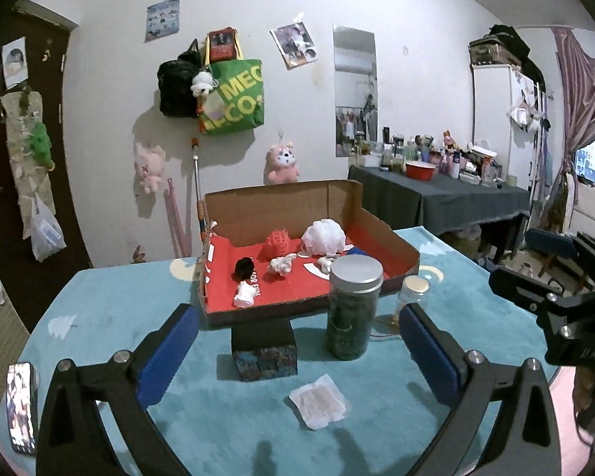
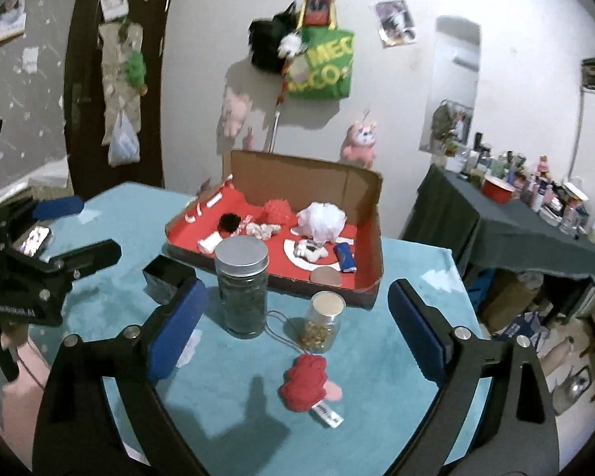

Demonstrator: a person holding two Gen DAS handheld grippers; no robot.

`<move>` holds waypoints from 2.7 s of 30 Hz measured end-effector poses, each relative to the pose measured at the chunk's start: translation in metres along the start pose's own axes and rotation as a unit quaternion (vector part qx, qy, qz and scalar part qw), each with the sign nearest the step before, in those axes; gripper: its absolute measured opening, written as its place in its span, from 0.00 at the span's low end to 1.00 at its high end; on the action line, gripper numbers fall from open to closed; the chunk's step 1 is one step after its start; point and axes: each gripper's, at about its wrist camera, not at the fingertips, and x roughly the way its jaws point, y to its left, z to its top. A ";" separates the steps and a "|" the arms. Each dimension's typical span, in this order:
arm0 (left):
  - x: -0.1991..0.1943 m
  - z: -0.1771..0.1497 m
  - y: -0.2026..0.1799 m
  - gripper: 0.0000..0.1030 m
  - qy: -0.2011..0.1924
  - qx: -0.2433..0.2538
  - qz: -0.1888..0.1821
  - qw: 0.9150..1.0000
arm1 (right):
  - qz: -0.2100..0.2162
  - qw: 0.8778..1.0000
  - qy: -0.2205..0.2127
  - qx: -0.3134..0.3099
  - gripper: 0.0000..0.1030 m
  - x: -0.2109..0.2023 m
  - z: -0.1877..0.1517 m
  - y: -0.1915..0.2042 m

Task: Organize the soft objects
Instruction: 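Withdraw both tools from the box toward the remaining items, then grasp the white tissue sheet with the left tool while the right tool grasps the red knit bunny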

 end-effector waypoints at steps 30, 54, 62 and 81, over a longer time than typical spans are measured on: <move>0.020 -0.089 -0.013 1.00 0.030 -0.041 0.021 0.998 | -0.036 0.998 -0.008 0.053 0.92 0.005 -0.096 0.015; 0.059 -0.122 -0.003 1.00 0.107 -0.066 0.044 0.991 | -0.024 0.995 0.053 0.084 0.92 0.039 -0.140 0.008; 0.076 -0.114 0.002 1.00 0.135 -0.080 0.044 0.987 | -0.013 0.994 0.070 0.079 0.92 0.050 -0.133 0.001; 0.120 -0.097 -0.001 0.33 0.217 -0.039 -0.017 0.975 | 0.030 0.975 0.193 0.109 0.54 0.135 -0.106 -0.029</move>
